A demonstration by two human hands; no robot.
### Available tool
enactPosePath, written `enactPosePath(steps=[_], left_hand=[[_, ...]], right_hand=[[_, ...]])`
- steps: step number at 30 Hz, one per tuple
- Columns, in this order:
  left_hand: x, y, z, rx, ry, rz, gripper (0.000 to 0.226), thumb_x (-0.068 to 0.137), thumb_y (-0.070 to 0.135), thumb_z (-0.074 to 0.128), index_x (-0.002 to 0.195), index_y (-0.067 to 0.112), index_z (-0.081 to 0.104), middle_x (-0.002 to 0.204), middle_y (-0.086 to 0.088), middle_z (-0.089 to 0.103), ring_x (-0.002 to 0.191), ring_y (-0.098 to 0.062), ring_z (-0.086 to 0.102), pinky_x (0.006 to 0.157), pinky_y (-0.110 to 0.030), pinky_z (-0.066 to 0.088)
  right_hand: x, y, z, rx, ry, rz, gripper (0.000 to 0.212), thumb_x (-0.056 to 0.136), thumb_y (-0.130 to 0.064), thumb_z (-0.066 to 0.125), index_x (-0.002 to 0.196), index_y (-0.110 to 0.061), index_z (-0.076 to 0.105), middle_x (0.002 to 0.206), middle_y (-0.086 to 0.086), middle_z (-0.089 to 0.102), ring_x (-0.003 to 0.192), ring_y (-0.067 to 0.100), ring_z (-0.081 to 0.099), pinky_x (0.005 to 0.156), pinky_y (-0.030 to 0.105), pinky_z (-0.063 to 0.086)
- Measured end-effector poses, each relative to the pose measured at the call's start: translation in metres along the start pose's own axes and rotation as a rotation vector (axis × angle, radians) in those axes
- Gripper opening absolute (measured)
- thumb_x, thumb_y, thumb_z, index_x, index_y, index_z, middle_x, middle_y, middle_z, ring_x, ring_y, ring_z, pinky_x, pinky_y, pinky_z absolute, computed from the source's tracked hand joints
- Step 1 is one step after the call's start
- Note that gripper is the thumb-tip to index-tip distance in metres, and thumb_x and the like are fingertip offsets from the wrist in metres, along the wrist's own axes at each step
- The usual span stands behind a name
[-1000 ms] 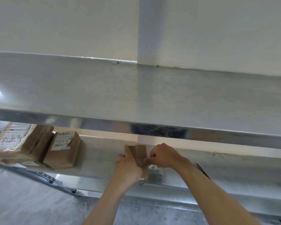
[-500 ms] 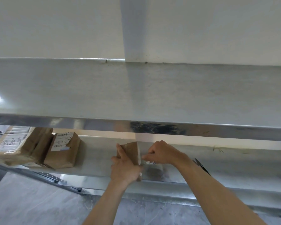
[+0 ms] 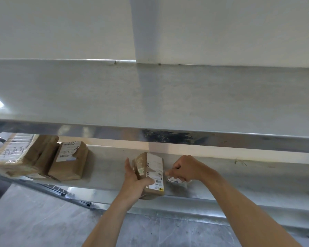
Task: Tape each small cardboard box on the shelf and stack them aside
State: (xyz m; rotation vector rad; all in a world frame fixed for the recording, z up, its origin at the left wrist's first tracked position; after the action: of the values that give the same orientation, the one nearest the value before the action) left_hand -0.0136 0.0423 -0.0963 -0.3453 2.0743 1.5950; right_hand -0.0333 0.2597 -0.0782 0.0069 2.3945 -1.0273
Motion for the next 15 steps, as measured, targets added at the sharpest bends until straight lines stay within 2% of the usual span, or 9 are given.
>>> enactPosePath(steps=[2, 5, 9, 11, 13, 15], left_hand=[[0.003, -0.005, 0.006, -0.079, -0.036, -0.019, 0.127, 0.072, 0.010, 0.081, 0.157, 0.040, -0.008, 0.138, -0.001, 0.056, 0.116, -0.024, 0.063, 0.083, -0.032, 0.056], [0.009, -0.010, 0.014, -0.175, -0.074, -0.043, 0.127, 0.060, 0.018, 0.079, 0.157, 0.042, 0.001, 0.129, 0.003, 0.061, 0.108, -0.023, 0.068, 0.086, -0.038, 0.058], [0.016, -0.023, 0.015, -0.282, -0.105, -0.107, 0.121, 0.055, 0.015, 0.079, 0.156, 0.035, 0.015, 0.127, -0.003, 0.066, 0.106, -0.028, 0.071, 0.082, -0.041, 0.058], [0.017, -0.021, 0.013, -0.265, -0.141, -0.119, 0.112, 0.053, 0.015, 0.081, 0.151, 0.026, 0.028, 0.123, -0.005, 0.070, 0.102, -0.028, 0.073, 0.078, -0.040, 0.058], [0.017, -0.016, 0.009, -0.168, -0.187, -0.146, 0.091, 0.066, 0.013, 0.083, 0.144, 0.025, 0.038, 0.121, -0.004, 0.071, 0.101, -0.025, 0.073, 0.075, -0.035, 0.059], [0.013, -0.007, 0.001, 0.044, -0.205, -0.124, 0.072, 0.077, 0.025, 0.081, 0.137, 0.037, 0.043, 0.128, -0.001, 0.066, 0.114, -0.024, 0.067, 0.087, -0.037, 0.059]], right_hand=[[-0.001, 0.002, -0.003, 0.014, -0.007, 0.008, 0.049, 0.082, -0.054, 0.076, 0.068, -0.007, 0.071, 0.056, 0.001, 0.067, 0.047, 0.011, 0.054, 0.060, 0.025, 0.053], [0.000, 0.002, -0.006, 0.022, 0.008, 0.013, 0.047, 0.082, -0.053, 0.076, 0.068, -0.008, 0.071, 0.060, 0.003, 0.069, 0.048, 0.012, 0.054, 0.059, 0.026, 0.052], [0.006, -0.004, -0.003, -0.033, 0.012, 0.035, 0.046, 0.081, -0.054, 0.077, 0.068, -0.010, 0.072, 0.056, -0.001, 0.067, 0.046, 0.010, 0.053, 0.056, 0.023, 0.050], [0.010, -0.009, -0.003, -0.058, 0.007, 0.039, 0.042, 0.080, -0.054, 0.077, 0.063, -0.016, 0.071, 0.054, -0.003, 0.065, 0.045, 0.010, 0.054, 0.056, 0.024, 0.050], [0.012, -0.012, -0.002, -0.076, -0.007, 0.054, 0.040, 0.080, -0.054, 0.078, 0.064, -0.018, 0.071, 0.054, -0.004, 0.066, 0.045, 0.009, 0.055, 0.056, 0.023, 0.051], [0.014, -0.014, -0.001, -0.096, -0.015, 0.071, 0.040, 0.080, -0.054, 0.078, 0.069, -0.015, 0.074, 0.055, -0.004, 0.066, 0.044, 0.007, 0.054, 0.055, 0.022, 0.049]])
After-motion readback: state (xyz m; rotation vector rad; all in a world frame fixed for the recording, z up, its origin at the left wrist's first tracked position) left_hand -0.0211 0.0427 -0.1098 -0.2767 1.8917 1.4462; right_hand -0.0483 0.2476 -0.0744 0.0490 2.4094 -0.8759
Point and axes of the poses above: each hand's wrist, its own x-axis towards the middle knuckle, its own z-axis out of the palm, y = z × x, the point moved 7 cm from there along x, towards the middle knuckle
